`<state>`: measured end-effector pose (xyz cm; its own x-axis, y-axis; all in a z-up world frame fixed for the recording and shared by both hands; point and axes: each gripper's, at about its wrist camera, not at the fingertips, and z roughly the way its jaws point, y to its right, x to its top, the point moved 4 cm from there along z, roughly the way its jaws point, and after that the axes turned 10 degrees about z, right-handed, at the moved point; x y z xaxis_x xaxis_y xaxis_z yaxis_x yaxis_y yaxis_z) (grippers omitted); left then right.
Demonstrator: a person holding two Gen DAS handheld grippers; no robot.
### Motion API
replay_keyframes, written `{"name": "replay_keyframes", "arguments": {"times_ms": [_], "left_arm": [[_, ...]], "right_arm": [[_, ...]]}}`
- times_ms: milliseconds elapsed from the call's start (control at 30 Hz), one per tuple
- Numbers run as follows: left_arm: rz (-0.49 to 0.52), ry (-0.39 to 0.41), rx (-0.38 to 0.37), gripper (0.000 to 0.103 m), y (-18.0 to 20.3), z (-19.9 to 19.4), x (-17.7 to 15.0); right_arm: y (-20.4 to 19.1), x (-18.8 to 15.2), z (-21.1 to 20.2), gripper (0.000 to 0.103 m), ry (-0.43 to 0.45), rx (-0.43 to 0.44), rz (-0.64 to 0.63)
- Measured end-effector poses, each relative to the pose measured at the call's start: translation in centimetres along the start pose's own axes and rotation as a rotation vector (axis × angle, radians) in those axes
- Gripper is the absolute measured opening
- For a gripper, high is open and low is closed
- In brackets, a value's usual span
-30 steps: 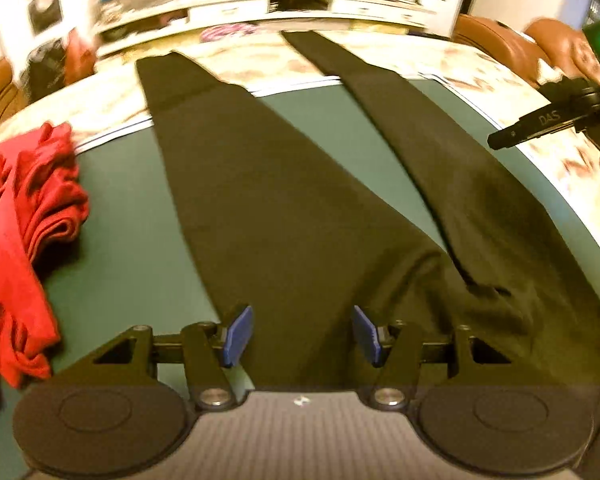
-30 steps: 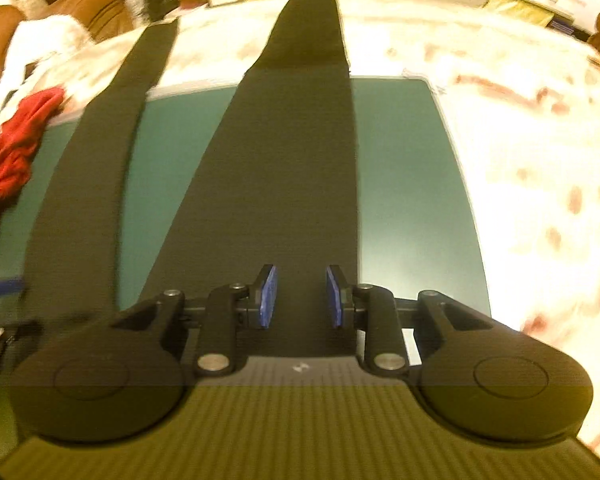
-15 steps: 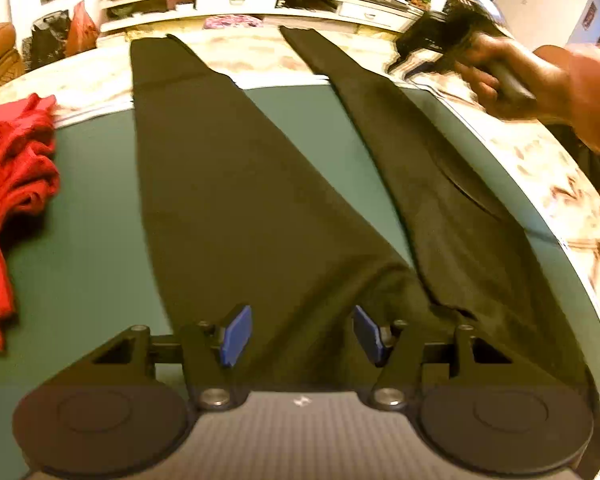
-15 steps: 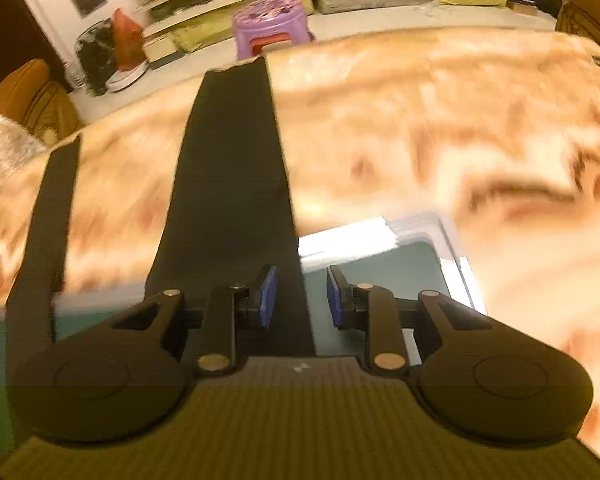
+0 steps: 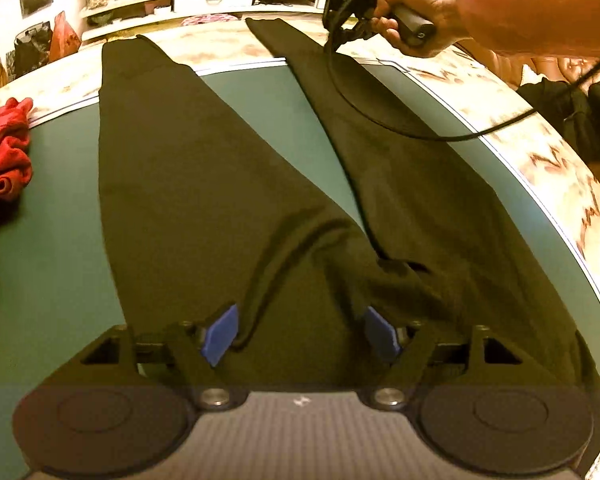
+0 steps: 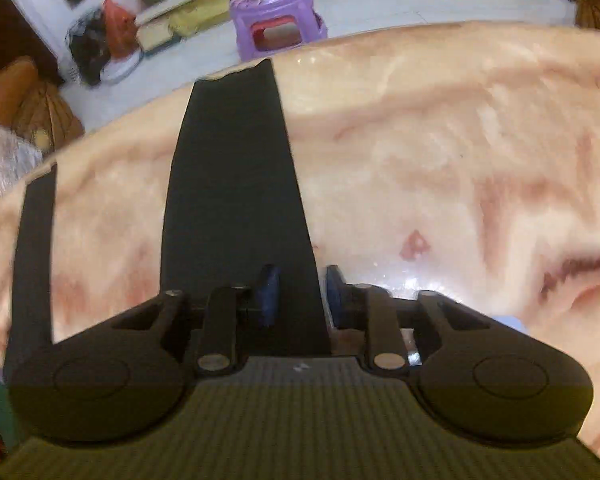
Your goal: Fold clothes
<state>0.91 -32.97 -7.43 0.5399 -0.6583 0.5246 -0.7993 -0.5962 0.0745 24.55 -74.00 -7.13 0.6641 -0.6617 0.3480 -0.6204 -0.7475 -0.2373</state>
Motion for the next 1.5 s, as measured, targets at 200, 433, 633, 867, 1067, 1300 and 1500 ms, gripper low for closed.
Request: {"name": "replay_keyframes", "arguments": {"times_ms": [200,433,633,867,1067,1300,1500], "left_arm": [[0.01,-0.01,0.005,0.075,0.0,0.1,0.2],[0.029,-0.003,0.019,0.079,0.1,0.4,0.2],[0.02,-0.007,0.035,0.079,-0.1,0.3,0.2],[-0.039,-0.017,0.072,0.078,-2.3,-0.2,0.1],[-0.085,0.016,0.117,0.077,-6.7,-1.1,2.4],[-0.271,0.041,0.092,0.077,-17.7,2.0,11.9],[-0.385,0.007,0.18,0.072,-28.1,7.8,20.7]], "right_arm": [[0.8,0.7,-0.1,0.002,0.03,-0.084,-0.037],[2.5,1.6,-0.2,0.002,0.074,-0.146,-0.043],[3.8,1.7,-0.1,0.002,0.114,-0.181,0.02],[4.0,-1.6,-4.7,0.029,0.178,0.006,0.027],[3.3,-12.9,-11.2,0.03,0.032,0.262,-0.18],[1.9,-28.3,-18.0,0.03,-0.114,0.322,-0.429],[1.9,-36.9,-22.2,0.03,-0.141,0.304,-0.434]]}}
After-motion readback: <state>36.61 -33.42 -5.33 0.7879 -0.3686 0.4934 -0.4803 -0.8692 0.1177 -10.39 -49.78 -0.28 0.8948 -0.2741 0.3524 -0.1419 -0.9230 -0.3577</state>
